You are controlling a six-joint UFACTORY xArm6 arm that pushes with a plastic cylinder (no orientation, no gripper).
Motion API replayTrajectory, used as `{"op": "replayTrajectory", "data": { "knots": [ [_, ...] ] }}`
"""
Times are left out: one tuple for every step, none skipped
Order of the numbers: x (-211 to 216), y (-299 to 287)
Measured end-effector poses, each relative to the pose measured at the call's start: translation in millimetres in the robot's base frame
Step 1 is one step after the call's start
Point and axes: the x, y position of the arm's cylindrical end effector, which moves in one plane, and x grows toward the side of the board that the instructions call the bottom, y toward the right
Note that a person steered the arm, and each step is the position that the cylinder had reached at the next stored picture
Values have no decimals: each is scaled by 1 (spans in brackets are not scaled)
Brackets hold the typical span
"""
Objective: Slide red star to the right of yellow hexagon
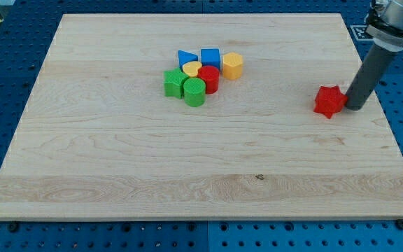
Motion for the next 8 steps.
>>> {"op": "replayTrajectory", "data": {
  "knots": [
    [0, -25],
    [0, -51],
    [9, -29],
    [46, -8],
    [49, -26],
    [22, -39],
    [-5, -55],
    [-21, -77]
  ]
}}
